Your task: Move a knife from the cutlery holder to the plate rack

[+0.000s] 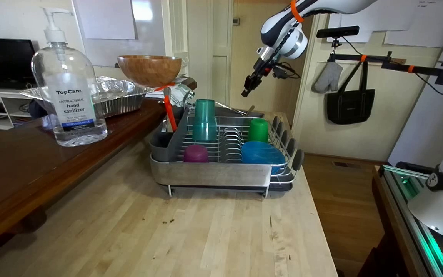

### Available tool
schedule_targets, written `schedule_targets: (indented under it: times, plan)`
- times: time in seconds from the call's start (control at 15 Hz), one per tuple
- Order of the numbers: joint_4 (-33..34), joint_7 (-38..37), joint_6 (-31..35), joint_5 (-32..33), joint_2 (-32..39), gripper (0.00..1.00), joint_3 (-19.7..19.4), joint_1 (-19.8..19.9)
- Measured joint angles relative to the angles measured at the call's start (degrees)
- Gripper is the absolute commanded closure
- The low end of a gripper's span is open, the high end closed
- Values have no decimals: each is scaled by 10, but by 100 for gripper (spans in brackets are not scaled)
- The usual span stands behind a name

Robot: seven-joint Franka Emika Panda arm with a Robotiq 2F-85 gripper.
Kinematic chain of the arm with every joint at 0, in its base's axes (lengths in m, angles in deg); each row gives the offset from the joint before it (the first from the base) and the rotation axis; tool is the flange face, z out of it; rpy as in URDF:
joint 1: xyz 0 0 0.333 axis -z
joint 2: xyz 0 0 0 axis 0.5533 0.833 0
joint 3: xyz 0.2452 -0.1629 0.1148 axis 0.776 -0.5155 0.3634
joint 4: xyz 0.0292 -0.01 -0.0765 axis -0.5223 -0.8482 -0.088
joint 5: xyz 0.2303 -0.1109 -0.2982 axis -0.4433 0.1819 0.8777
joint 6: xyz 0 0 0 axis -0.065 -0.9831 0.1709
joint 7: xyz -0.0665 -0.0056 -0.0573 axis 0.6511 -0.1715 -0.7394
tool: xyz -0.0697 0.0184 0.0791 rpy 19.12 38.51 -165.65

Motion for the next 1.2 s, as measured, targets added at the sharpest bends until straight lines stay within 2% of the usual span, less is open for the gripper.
schedule_targets:
  times: [0.13,0.2,0.27,0.47,0.53,0.67,0.73,0.8,0.93,1.07,1.2]
  plan:
    - [-1,-17,-25,23,1,96,-15,-12]
    - [-2,-37,-37,42,1,57,-25,-20]
    - [-3,-71,-47,68,2,56,-39,-29]
    - [-4,-175,-73,133,8,36,-76,-54]
    - [-4,-209,-80,150,11,53,-86,-60]
    - [-5,-264,-92,172,17,37,-102,-69]
    - [-5,-274,-92,176,18,36,-105,-71]
    - [-4,-280,-92,177,19,11,-107,-72]
    - [-4,-282,-92,178,19,11,-108,-73]
    - [10,-339,-135,188,22,1,-116,-80]
    - [36,-405,-182,195,31,0,-122,-88]
